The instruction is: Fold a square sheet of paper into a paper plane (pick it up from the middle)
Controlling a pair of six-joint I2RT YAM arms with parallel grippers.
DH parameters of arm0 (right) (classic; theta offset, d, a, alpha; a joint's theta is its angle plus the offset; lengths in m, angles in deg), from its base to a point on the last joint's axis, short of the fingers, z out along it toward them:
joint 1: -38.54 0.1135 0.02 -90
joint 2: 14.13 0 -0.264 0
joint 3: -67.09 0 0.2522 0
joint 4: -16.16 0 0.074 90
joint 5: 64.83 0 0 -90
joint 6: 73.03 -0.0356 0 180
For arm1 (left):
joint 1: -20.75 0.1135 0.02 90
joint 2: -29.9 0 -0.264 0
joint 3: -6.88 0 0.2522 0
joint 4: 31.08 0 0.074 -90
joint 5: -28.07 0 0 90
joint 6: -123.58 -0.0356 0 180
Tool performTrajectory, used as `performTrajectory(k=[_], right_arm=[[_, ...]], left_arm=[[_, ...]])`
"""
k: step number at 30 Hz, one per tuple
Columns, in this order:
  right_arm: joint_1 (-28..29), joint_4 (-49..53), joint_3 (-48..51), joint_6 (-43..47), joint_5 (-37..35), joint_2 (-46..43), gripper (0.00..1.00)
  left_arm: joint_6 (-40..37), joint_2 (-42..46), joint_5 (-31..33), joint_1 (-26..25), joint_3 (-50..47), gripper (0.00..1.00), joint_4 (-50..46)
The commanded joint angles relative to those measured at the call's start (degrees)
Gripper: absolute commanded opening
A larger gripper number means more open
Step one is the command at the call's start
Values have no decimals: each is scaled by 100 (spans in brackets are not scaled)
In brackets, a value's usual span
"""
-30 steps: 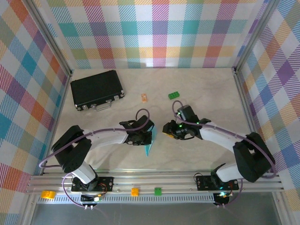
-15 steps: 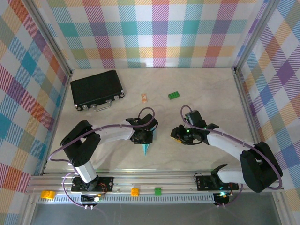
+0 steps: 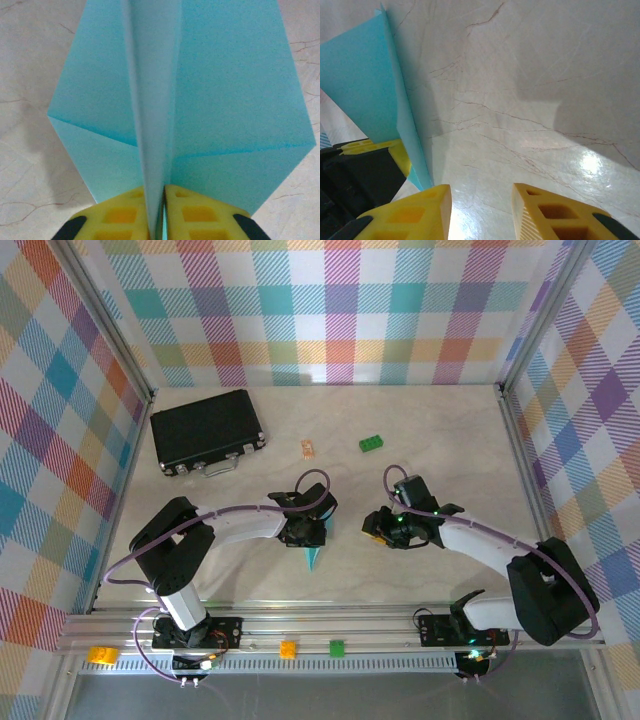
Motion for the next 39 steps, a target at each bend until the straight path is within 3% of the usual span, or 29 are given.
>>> performTrajectory(k=[1, 14, 30, 39], right_arm=[[-32, -121, 63, -5, 161, 119, 38], [-32, -208, 101, -38, 163, 190, 38], [-89, 669, 48, 313, -631, -610, 46], [-177, 718, 126, 397, -641, -759, 51]], left_arm=[[-54, -154, -33, -89, 161, 18, -240], [68, -417, 320, -301, 412, 23, -535], [1266, -590, 1195, -788, 353, 39, -701], [1483, -476, 1520, -869, 398, 49, -872]])
